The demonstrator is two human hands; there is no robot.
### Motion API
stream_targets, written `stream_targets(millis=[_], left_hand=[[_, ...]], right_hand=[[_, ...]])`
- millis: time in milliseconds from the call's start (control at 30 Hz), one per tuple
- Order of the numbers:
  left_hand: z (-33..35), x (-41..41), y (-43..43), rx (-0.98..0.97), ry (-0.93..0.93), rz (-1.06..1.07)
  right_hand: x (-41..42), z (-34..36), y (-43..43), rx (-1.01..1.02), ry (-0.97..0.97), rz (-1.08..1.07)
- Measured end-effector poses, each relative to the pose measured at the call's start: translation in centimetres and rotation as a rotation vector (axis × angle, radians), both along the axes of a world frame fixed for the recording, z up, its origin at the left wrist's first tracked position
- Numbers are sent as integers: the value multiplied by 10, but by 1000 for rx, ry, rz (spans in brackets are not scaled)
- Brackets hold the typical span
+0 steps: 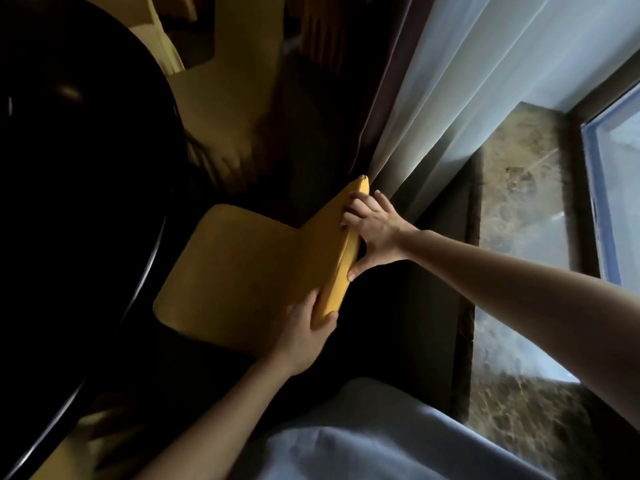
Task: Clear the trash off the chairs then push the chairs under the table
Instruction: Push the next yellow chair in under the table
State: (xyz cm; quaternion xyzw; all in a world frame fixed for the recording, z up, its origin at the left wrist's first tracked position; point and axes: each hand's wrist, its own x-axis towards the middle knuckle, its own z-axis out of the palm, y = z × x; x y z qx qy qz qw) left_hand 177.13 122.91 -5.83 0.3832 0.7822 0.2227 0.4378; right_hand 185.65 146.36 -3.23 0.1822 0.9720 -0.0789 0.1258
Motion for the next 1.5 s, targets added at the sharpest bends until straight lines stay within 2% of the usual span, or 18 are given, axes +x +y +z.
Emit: stream_targets(millis=[133,267,633,767,1100,1267,1367,1433,1500], left_hand=[[-4,-17,-42,-31,-322,169],[-1,-39,-66,-97,-433,184],[8,-74,-73,-56,-369,318],[2,-86,-74,-78,-379,329],[-2,-115,-69,23,-401,413],[-7,-129,-68,-32,-356,478],[-6,-120,-49,-115,-91,501],[-3,-115,-41,-104,72,523],[-3,-114,-40,-65,114,531]], right_hand=[[-14,-11,-35,-142,50,-8],[-37,-20,-55,-164,109,30],[-122,-19,-47,-132,70,220],[-135,-23,-43,-119,104,245],[-179,-19,-38,-161,114,286],[-191,-22,-42,-159,132,312],[-189,-23,-39,-156,135,315],[-188,-23,-39,-157,145,318],[-188,-23,-40,-161,154,319]])
